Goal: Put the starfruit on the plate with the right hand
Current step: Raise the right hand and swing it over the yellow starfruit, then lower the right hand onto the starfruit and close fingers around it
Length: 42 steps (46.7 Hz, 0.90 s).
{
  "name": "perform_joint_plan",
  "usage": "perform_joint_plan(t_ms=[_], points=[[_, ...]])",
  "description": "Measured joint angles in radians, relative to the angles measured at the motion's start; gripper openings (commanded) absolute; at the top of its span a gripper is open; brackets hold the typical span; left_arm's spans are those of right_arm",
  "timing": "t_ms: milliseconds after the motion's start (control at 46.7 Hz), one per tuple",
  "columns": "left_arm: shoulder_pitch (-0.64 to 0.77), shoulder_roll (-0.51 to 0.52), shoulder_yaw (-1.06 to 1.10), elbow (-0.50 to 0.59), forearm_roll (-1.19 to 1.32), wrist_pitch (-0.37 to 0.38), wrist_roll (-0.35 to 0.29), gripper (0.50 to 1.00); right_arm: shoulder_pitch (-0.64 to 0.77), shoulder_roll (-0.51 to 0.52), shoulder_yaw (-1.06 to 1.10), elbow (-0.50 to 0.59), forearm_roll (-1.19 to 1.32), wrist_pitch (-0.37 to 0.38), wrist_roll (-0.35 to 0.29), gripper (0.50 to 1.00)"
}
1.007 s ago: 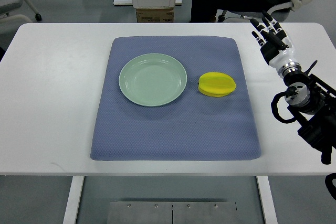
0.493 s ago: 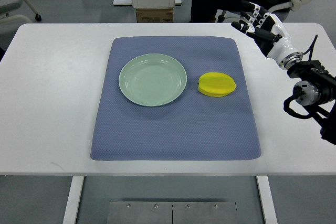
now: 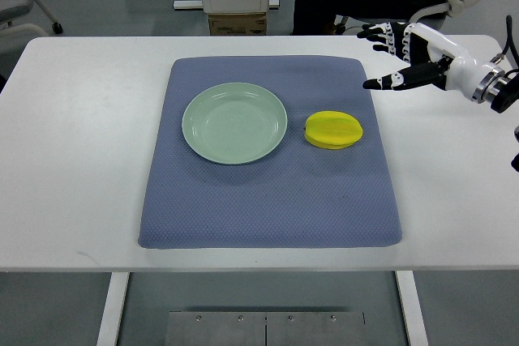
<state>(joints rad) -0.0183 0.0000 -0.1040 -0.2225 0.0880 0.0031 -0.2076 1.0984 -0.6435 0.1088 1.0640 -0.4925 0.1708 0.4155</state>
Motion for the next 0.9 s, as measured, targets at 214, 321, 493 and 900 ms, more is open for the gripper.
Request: perform_joint_plan(t_ms=[214,321,493,900], points=[[0.0,0.0,0.0,0.0,0.0,0.0,-0.001,1.0,0.099,0.011,-0.149,0.002,-0.096,-0.048,-0.031,1.0],[0.0,0.0,0.0,0.0,0.0,0.0,-0.001,1.0,0.169,0.04,-0.261,0.002,-0.109,-0.107,-0.056,1.0],[0.0,0.0,0.0,0.0,0.0,0.0,-0.001,1.0,0.239,0.112,-0.408,0.001,-0.11,-0.182,-0.094,1.0],[0.0,0.0,0.0,0.0,0.0,0.0,-0.001,1.0,0.236,0.16,-0.455,-0.004,-0.112,-0.212,-0.137,1.0]])
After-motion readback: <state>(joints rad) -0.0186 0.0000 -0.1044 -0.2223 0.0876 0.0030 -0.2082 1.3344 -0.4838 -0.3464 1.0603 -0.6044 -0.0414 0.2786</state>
